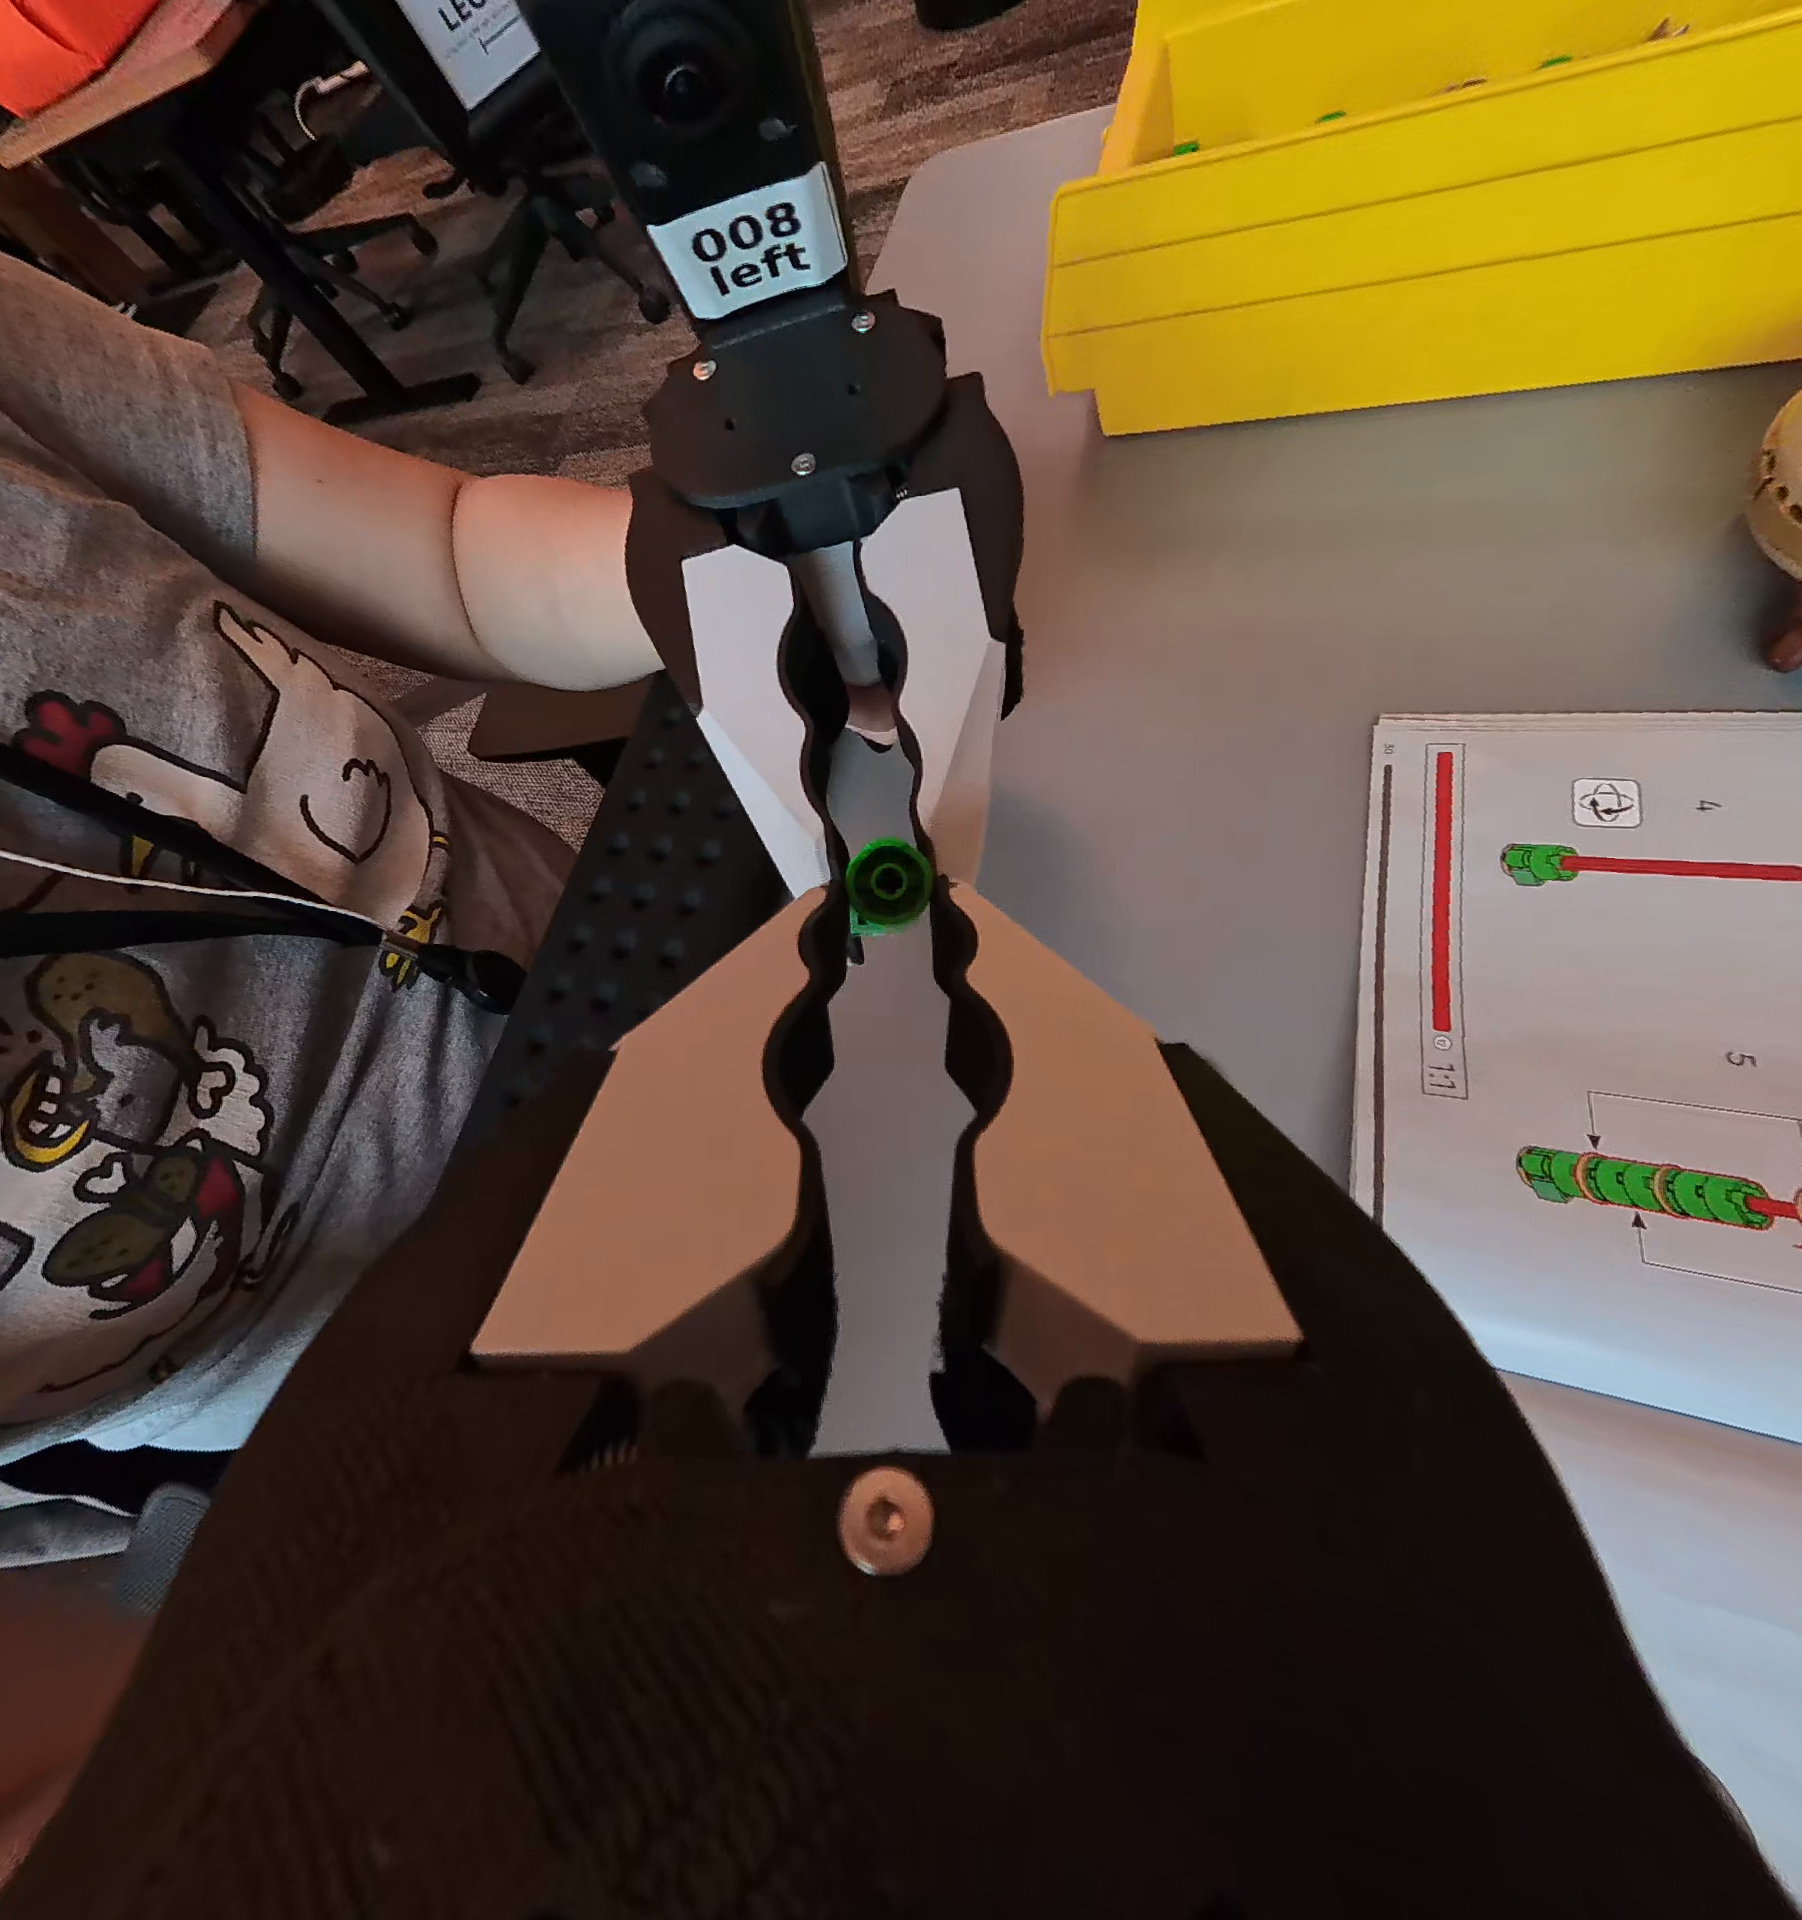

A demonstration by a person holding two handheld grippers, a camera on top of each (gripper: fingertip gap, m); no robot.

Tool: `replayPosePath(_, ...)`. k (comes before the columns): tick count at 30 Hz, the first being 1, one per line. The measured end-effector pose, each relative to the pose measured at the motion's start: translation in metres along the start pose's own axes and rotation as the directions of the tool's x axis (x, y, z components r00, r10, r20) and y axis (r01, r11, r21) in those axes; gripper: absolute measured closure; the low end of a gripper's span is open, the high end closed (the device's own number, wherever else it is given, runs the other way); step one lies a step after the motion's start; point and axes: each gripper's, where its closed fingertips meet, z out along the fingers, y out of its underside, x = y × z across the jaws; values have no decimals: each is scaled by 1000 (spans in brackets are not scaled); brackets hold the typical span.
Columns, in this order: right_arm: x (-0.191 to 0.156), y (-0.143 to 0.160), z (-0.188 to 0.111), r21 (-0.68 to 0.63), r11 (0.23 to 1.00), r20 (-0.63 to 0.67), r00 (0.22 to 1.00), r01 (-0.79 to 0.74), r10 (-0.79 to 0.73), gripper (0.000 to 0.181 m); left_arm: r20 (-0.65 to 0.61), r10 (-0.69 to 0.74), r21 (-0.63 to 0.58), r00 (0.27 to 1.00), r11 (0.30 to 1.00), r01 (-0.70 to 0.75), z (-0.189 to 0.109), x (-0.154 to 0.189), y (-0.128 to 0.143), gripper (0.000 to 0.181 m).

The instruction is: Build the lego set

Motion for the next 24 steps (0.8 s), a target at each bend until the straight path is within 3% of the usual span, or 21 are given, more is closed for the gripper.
replayPosePath(3,3,0,0,2,1000,-19,1000,0,0,167,15,-20,22,1000,1000,20,-1,-3,-2,153)
replayPosePath(10,-2,-3,4,19,1000,14,1000,20,-20,160,17,2,38,1000,999,-2,-3,-3,-5,167)
replayPosePath(12,5,4,-3,-29,999,-46,999,19,-21,144,48,26,26,998,999,-28,-4,-7,-3,167)
replayPosePath(15,14,20,-31,-90,993,-192,977,81,-97,153,119,49,62,992,996,-57,-15,-20,-8,167)
replayPosePath(17,29,55,-41,-240,968,-272,951,77,-143,159,163,36,69,986,996,-48,-25,-32,-7,167)
replayPosePath(20,40,121,-37,-525,851,-282,945,-8,-164,159,215,8,104,977,994,-31,-38,-44,-11,167)
replayPosePath(24,48,145,-26,-641,767,-288,926,2,-243,160,314,35,125,949,989,-78,-53,-59,-19,167)
